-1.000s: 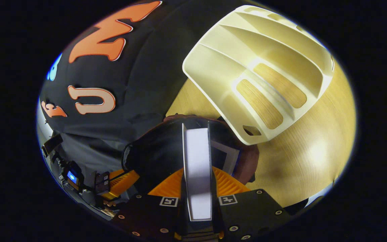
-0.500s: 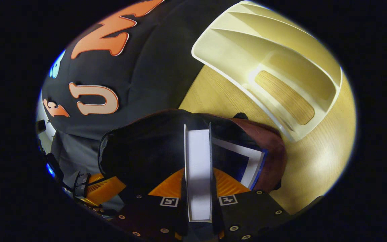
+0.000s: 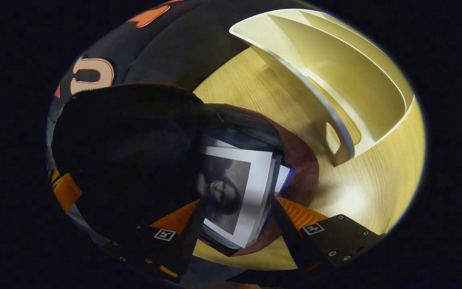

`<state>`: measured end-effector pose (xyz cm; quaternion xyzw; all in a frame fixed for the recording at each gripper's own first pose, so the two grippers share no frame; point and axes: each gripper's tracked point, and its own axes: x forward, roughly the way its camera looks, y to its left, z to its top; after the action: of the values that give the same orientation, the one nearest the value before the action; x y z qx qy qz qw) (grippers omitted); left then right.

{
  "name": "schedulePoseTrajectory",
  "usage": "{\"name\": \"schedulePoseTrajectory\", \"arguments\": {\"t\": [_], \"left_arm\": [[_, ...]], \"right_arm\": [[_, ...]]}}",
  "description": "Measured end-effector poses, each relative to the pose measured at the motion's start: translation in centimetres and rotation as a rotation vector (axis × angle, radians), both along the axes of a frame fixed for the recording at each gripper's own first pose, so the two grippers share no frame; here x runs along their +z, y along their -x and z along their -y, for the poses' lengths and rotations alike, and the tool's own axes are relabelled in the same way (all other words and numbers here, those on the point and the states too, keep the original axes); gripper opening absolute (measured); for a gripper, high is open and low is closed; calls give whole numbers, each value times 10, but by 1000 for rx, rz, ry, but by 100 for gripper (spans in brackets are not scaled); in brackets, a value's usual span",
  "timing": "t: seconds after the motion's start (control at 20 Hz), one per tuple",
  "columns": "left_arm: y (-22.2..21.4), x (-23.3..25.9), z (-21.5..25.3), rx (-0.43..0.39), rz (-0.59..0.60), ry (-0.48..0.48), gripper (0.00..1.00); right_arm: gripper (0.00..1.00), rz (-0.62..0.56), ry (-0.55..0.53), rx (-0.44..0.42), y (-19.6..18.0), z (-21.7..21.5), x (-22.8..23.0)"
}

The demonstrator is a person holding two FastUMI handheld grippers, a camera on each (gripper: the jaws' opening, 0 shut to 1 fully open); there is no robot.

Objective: Open the schoolbag, grab two books from the bookshelf and put them into the schoolbag.

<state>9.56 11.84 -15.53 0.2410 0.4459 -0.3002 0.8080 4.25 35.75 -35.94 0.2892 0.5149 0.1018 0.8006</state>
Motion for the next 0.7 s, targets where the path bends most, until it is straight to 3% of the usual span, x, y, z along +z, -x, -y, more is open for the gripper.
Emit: {"name": "schedulePoseTrajectory", "arguments": {"t": [0.25, 0.6, 0.7], "left_arm": [[6, -10, 1, 28, -27, 27, 0], [22, -29, 14, 71, -70, 54, 1], [31, -41, 15, 108, -97, 75, 8]], "right_arm": [[98, 21, 36, 9, 9, 39, 18], [98, 6, 111, -27, 22, 129, 33], [98, -5, 118, -22, 28, 152, 38]]}}
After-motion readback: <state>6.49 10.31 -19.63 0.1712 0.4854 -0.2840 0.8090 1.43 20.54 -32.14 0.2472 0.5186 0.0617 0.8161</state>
